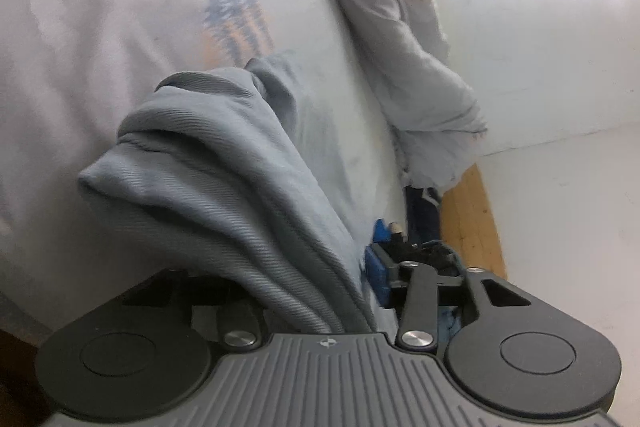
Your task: Fold clothes
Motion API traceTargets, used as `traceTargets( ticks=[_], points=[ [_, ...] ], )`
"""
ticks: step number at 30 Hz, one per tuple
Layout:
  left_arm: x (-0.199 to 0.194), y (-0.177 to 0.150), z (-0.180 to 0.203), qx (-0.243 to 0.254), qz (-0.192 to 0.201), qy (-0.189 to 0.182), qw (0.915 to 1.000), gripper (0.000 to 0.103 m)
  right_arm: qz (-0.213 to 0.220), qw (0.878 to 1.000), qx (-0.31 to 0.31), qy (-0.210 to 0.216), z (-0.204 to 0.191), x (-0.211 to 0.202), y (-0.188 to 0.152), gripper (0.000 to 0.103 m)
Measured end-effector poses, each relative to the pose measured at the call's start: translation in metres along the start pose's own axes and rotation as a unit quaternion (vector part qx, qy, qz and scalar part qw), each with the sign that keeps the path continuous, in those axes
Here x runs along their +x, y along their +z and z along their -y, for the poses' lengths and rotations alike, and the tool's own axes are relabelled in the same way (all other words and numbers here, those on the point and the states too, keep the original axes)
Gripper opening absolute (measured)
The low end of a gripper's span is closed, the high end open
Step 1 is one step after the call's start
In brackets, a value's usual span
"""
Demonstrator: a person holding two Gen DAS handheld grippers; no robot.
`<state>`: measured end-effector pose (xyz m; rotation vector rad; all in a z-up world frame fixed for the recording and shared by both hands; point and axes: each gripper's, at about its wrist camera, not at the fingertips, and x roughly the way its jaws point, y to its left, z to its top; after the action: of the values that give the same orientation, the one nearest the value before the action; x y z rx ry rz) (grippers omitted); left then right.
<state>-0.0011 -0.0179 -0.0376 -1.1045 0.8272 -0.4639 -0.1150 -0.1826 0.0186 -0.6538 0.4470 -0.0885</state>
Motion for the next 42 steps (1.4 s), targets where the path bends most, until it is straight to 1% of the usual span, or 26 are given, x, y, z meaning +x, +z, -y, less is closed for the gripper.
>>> traceTargets(
  ticks=[1,2,3,4,6,8,10,11,12,15,19,20,21,22,23,24,26,29,30,31,34,37,38,40,41,42],
  points=[
    [0.000,-0.002,-0.001,0.003,0.000,0.003,1.0000,0.068,-0.001,1.000,-0.002,-0.002,-0.005,-0.001,-0.001,0.030],
    [-0.001,-0.004,-0.001,0.007,0.001,0.003,1.0000,0.075,-0.001,1.000,-0.011,-0.006,-0.011,-0.001,-0.002,0.032],
    [0.000,-0.006,-0.001,0.011,0.002,0.002,0.9999,0.088,-0.001,1.000,-0.021,-0.010,-0.016,-0.001,-0.003,0.035],
    [0.001,-0.008,-0.001,0.015,0.001,0.006,0.9999,0.095,0.002,0.999,-0.031,-0.017,-0.020,0.000,-0.003,0.035],
    [0.001,-0.014,-0.003,0.022,-0.004,0.022,0.9995,0.102,0.005,0.999,-0.043,-0.024,-0.025,0.002,-0.004,0.048],
    [0.003,-0.019,-0.006,0.028,-0.011,0.031,0.9991,0.103,0.003,0.999,-0.041,-0.021,-0.027,0.002,-0.005,0.049],
    [0.004,-0.023,-0.004,0.032,-0.015,0.033,0.9988,0.103,0.001,1.000,-0.024,-0.009,-0.023,0.000,-0.004,0.042],
    [0.004,-0.024,-0.003,0.035,-0.018,0.034,0.9987,0.103,0.002,1.000,-0.015,-0.003,-0.020,-0.002,-0.002,0.036],
    [0.005,-0.025,-0.002,0.038,-0.020,0.034,0.9985,0.103,0.003,1.000,-0.008,0.002,-0.017,-0.004,-0.001,0.032],
    [0.003,-0.027,0.000,0.040,-0.021,0.031,0.9985,0.103,0.004,1.000,0.010,0.013,-0.009,-0.006,0.000,0.027],
    [0.003,-0.029,-0.003,0.036,-0.028,0.036,0.9983,0.103,0.008,0.999,0.033,0.019,-0.001,-0.010,0.001,0.027],
    [0.004,-0.030,-0.003,0.037,-0.030,0.037,0.9982,0.103,0.004,0.999,0.034,0.017,-0.001,-0.010,0.000,0.032],
    [0.004,-0.031,-0.004,0.037,-0.032,0.038,0.9981,0.103,-0.004,0.999,0.032,0.014,-0.002,-0.008,-0.002,0.045],
    [0.004,-0.031,-0.004,0.037,-0.033,0.038,0.9980,0.103,-0.011,1.000,0.028,0.009,-0.005,-0.007,-0.005,0.052],
    [0.005,-0.032,-0.005,0.037,-0.034,0.039,0.9980,0.103,-0.014,1.000,0.019,-0.001,-0.009,-0.007,-0.009,0.070],
    [0.005,-0.031,-0.006,0.032,-0.033,0.037,0.9983,0.103,-0.015,1.000,0.007,-0.008,-0.012,-0.006,-0.013,0.084],
    [0.005,-0.029,-0.010,0.017,-0.029,0.033,0.9989,0.103,-0.017,1.000,-0.019,-0.012,-0.020,-0.006,-0.019,0.088],
    [0.009,-0.026,-0.013,-0.005,-0.025,0.020,0.9995,0.103,-0.036,0.999,-0.026,-0.020,-0.018,0.001,-0.027,0.087],
    [0.008,-0.023,-0.014,-0.012,-0.020,0.014,0.9996,0.100,-0.042,0.998,-0.024,-0.027,-0.015,0.003,-0.028,0.087],
    [0.008,-0.020,-0.015,-0.017,-0.017,0.012,0.9996,0.083,-0.048,0.998,-0.019,-0.032,-0.011,0.004,-0.029,0.087],
    [0.007,-0.010,-0.019,-0.034,-0.015,0.007,0.9993,0.051,-0.055,0.998,-0.007,-0.036,0.001,0.008,-0.032,0.087],
    [0.008,-0.008,-0.017,-0.040,-0.015,-0.007,0.9991,0.039,-0.061,0.997,-0.040,-0.038,-0.003,0.012,-0.037,0.086],
    [0.009,-0.009,-0.015,-0.037,-0.014,-0.010,0.9992,0.038,-0.063,0.996,-0.049,-0.039,-0.004,0.014,-0.039,0.084],
    [0.009,-0.008,-0.012,-0.032,-0.010,-0.018,0.9993,0.035,-0.066,0.996,-0.054,-0.034,-0.004,0.012,-0.040,0.077],
    [0.010,-0.008,-0.010,-0.030,-0.009,-0.019,0.9993,0.035,-0.067,0.996,-0.056,-0.028,-0.005,0.011,-0.041,0.068],
    [0.010,-0.009,-0.009,-0.029,-0.008,-0.021,0.9993,0.034,-0.068,0.996,-0.058,-0.023,-0.005,0.011,-0.041,0.064]
  ],
)
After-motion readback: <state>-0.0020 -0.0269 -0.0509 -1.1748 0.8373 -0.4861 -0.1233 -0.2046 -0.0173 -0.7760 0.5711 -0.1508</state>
